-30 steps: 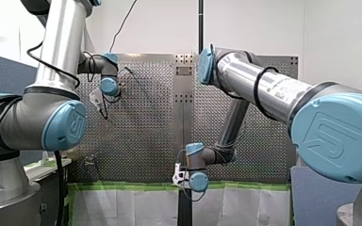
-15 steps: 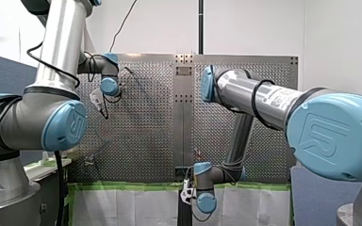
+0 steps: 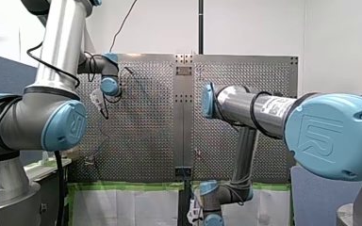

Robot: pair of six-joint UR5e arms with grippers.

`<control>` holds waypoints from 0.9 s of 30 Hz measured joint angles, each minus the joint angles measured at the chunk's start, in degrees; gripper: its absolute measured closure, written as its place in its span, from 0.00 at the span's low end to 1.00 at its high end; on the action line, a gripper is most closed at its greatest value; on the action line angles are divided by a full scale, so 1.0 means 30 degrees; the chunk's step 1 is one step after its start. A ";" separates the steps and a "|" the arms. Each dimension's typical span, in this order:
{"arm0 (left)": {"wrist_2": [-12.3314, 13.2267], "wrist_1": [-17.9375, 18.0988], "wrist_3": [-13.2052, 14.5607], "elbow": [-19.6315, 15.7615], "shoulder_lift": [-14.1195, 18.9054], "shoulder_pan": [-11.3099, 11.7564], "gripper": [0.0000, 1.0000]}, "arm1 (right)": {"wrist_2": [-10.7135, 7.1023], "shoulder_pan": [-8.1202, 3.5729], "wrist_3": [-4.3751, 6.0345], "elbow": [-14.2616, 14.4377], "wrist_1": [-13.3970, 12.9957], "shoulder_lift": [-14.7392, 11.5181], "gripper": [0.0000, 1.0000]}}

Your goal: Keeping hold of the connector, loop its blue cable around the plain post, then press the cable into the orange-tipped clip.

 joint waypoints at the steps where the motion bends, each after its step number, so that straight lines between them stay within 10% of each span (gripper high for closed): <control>1: 0.0000 0.0000 -0.0006 0.0001 0.0000 0.0000 0.00 | 0.0023 -0.0031 -0.0001 0.0045 -0.0062 0.0159 1.00; 17: -0.0005 0.0000 -0.0057 -0.0004 -0.0012 0.0000 0.00 | 0.0095 -0.0900 0.0082 0.2567 -0.2740 0.3035 1.00; 27: -0.0053 0.0000 -0.0057 -0.0013 -0.0020 0.0000 0.00 | 0.0107 -0.0918 0.0111 0.4298 -0.4472 0.2095 1.00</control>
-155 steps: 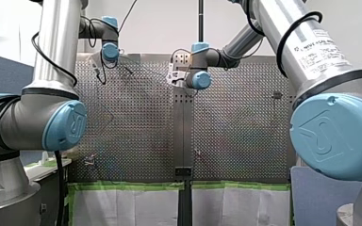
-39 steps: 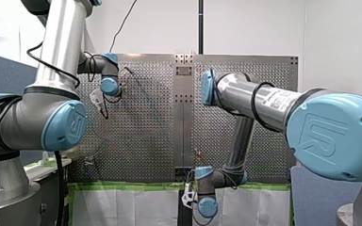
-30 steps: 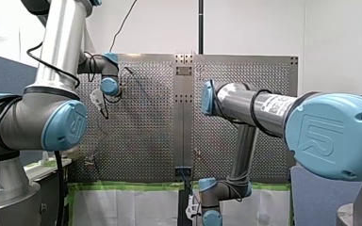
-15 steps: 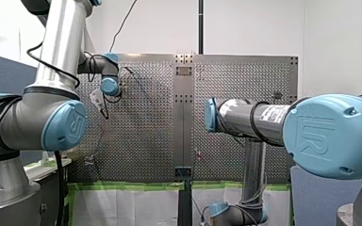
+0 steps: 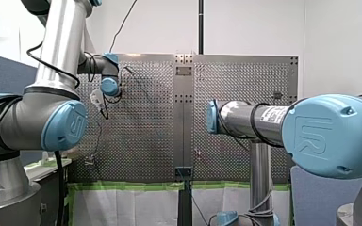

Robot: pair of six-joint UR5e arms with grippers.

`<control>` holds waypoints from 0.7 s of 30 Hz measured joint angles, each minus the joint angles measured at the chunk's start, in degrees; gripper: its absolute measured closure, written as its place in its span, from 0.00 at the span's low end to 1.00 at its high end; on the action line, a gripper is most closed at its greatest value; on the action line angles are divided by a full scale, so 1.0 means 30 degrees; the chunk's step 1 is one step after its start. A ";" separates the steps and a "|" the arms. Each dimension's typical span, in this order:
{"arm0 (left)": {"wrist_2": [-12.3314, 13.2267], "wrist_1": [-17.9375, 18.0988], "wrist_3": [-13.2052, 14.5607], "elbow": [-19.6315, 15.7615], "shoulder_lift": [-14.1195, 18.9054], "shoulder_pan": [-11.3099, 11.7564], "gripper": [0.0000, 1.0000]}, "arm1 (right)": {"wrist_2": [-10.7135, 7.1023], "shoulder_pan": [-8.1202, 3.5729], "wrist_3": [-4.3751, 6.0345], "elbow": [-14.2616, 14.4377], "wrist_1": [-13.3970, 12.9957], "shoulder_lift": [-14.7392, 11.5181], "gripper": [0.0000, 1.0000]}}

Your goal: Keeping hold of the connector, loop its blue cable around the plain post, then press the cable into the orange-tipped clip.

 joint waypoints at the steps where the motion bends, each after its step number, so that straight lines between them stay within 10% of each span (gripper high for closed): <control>1: -0.0001 0.0000 0.0000 0.0003 0.0000 -0.0001 0.00 | -0.0006 0.0012 -0.0003 0.0161 -0.0160 -0.0116 1.00; 21: 0.0003 0.0000 -0.0018 0.0007 0.0000 0.0088 0.00 | 0.0079 0.0535 -0.0035 0.3797 0.0048 -0.3735 1.00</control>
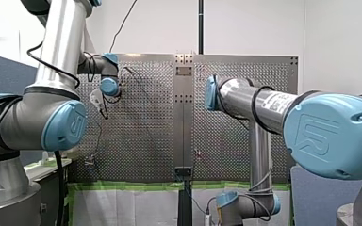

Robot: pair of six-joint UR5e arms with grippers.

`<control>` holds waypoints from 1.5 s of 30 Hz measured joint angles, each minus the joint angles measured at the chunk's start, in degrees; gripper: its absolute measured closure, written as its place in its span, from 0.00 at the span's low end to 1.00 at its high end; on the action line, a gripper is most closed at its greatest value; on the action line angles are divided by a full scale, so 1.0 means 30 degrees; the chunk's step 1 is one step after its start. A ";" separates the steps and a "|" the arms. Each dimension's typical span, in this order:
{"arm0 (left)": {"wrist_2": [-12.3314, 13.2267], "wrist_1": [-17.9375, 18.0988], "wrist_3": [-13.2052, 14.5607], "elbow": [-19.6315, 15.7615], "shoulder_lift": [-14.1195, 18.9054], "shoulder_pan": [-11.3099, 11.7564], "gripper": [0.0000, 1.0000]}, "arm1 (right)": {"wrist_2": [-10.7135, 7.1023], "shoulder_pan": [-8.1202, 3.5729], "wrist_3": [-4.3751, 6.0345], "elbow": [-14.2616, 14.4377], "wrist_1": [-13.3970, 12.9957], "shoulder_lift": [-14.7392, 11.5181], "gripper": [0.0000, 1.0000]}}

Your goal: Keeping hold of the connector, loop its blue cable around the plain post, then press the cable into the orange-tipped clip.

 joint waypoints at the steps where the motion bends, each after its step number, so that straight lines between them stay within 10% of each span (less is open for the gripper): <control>1: 0.0005 0.0000 -0.0012 0.0001 -0.0003 0.0001 0.00 | -0.0031 0.0008 -0.0007 0.0092 0.0141 -0.0161 1.00; 26: 0.0051 0.0000 -0.0273 -0.0002 0.0006 -0.0019 0.00 | -0.1507 -0.0226 -0.0005 0.0318 0.4289 -0.4533 1.00; 45: 0.0048 0.0000 -0.0275 0.0001 -0.0002 0.0020 0.00 | -0.1520 -0.0774 -0.0220 0.1164 0.3544 -0.7918 1.00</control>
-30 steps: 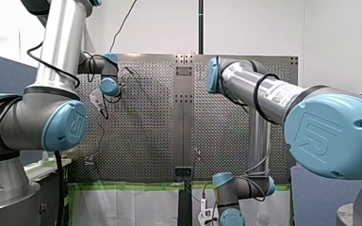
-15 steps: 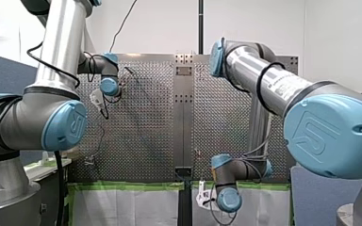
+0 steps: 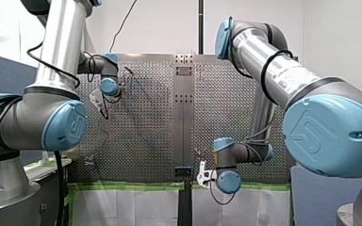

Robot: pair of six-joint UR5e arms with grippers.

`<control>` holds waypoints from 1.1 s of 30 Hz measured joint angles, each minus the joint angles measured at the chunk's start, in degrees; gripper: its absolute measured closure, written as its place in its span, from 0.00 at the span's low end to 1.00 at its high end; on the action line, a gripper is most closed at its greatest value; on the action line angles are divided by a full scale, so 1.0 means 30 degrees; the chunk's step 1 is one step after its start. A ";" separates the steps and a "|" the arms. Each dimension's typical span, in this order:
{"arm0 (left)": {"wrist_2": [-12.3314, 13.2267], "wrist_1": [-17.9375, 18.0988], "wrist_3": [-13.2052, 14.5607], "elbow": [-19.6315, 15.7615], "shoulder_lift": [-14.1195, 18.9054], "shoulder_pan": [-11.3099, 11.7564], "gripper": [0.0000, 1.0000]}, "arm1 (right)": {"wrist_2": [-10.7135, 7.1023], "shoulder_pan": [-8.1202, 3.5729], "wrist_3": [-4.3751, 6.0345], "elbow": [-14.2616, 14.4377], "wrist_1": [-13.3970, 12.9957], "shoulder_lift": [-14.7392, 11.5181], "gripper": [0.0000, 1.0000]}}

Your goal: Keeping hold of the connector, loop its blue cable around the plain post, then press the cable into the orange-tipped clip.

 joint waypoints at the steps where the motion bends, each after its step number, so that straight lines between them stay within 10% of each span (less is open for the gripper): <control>1: 0.0001 0.0001 0.0000 -0.0004 0.0003 0.0000 0.00 | -0.0008 -0.0062 -0.0020 0.0155 -0.0154 -0.0163 1.00; 23: -0.0054 -0.0061 0.0000 -0.0016 -0.0002 -0.0079 0.00 | -0.0316 -0.0779 -0.0445 0.1293 -0.3400 -0.3932 1.00; 33: -0.0056 -0.0112 0.0000 -0.0015 0.0000 -0.0085 0.00 | -0.0353 -0.0832 -0.0555 0.1289 -0.4187 -0.2854 1.00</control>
